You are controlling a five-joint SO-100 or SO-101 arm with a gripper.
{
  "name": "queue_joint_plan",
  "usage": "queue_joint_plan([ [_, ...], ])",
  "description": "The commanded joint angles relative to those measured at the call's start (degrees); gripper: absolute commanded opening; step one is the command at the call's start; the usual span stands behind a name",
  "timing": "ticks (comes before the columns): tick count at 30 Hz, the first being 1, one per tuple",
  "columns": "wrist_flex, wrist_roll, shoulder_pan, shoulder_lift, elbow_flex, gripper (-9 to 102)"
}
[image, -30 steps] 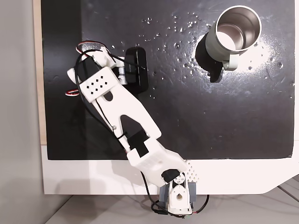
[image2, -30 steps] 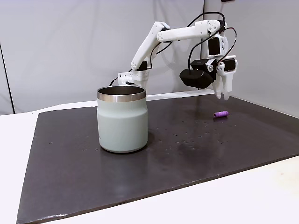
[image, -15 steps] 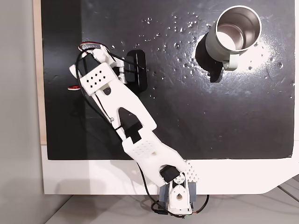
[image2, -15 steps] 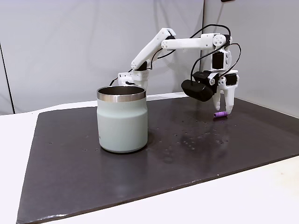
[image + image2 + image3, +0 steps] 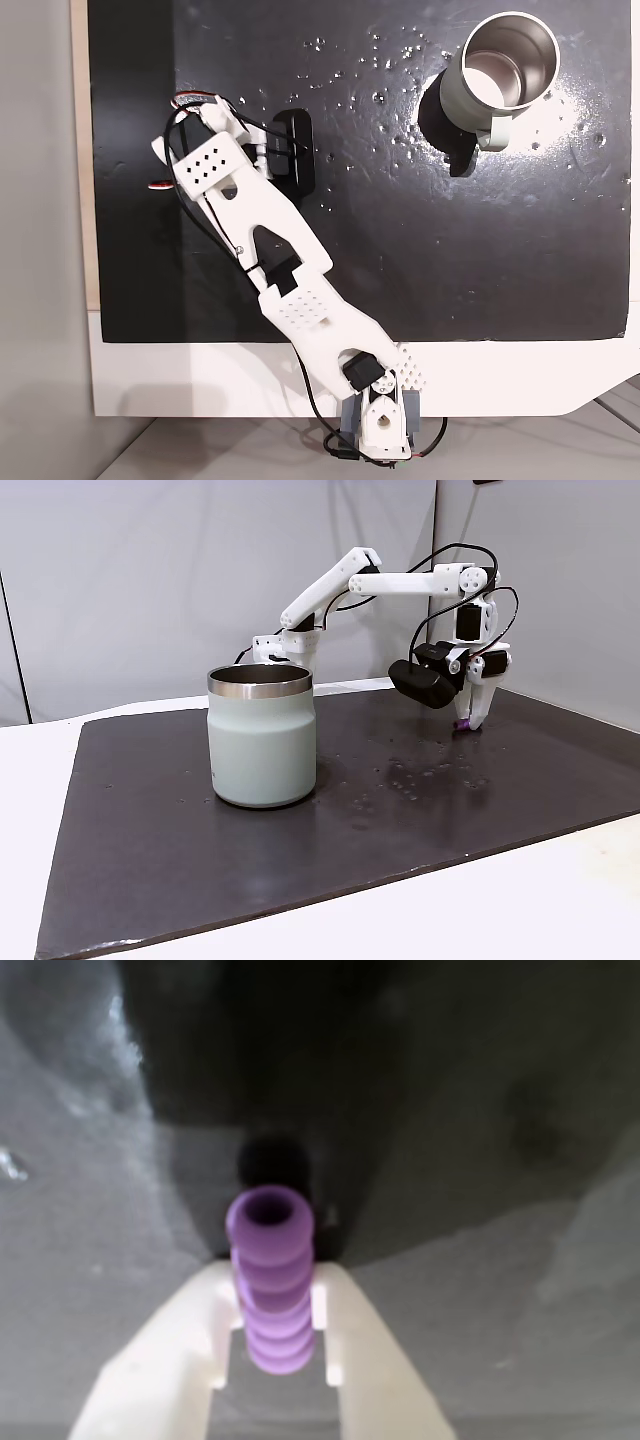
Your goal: Grasp a pengrip and put it in the cup.
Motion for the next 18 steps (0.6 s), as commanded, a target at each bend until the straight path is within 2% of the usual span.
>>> queue_joint_plan([
  [1, 0.88, 0.44, 1.58, 3.34, -2.46, 0],
  [9, 1.58, -1.23, 5.01, 17.23, 0.88, 0],
  [18, 5.62, -5.01, 16.26, 31.11, 5.98, 0],
])
